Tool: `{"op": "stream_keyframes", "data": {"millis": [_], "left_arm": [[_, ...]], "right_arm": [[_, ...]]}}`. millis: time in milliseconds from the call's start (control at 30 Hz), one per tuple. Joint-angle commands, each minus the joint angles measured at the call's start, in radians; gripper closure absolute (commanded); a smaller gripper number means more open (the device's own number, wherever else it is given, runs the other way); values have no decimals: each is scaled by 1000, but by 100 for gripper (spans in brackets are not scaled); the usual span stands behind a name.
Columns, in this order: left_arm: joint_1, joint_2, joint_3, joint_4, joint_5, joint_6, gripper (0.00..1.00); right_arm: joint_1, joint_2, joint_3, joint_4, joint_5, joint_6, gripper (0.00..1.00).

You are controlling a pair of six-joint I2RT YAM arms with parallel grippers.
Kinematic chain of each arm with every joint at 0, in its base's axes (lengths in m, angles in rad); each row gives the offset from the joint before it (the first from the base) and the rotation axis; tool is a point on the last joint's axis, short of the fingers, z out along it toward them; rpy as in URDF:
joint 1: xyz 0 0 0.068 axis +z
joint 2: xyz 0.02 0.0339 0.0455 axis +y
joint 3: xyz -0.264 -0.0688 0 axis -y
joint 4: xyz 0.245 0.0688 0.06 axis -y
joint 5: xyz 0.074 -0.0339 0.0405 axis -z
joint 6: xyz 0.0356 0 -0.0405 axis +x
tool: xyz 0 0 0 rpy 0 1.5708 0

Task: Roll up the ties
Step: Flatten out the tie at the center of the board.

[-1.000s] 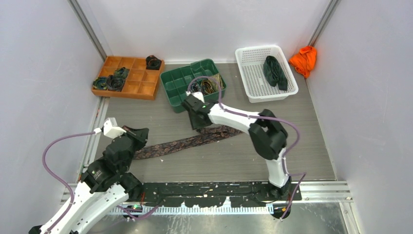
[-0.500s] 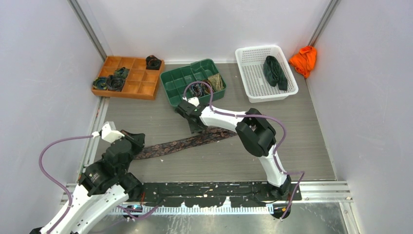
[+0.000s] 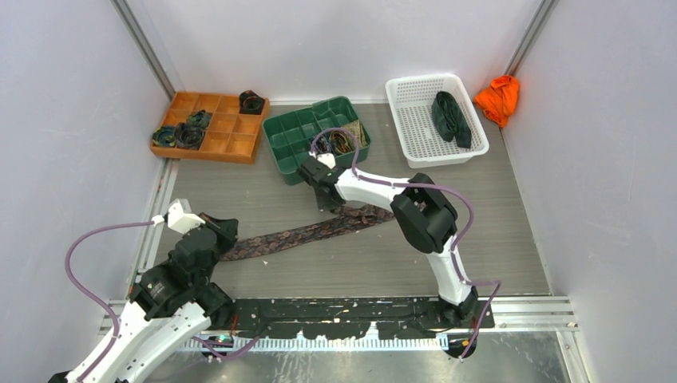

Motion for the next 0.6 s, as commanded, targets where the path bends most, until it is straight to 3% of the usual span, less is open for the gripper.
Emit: {"op": "stream_keyframes", "data": {"millis": [0, 133, 433, 467, 567], "left_arm": [[1, 12, 1, 8, -23, 8, 100], [1, 15, 3, 11, -20, 8, 100], [1, 16, -10, 23, -15, 13, 100], [1, 17, -14, 29, -10, 13, 100], [2, 29, -16, 40, 1, 17, 100]], "right_arm": [[-38, -53, -38, -22, 67, 1, 99], [-120, -116, -65, -75, 87, 31, 99], [-415, -313, -359, -15, 102, 24, 98], [-435, -328, -364, -28, 129, 20, 96], [-470, -365, -358, -75, 224, 22, 76]]}}
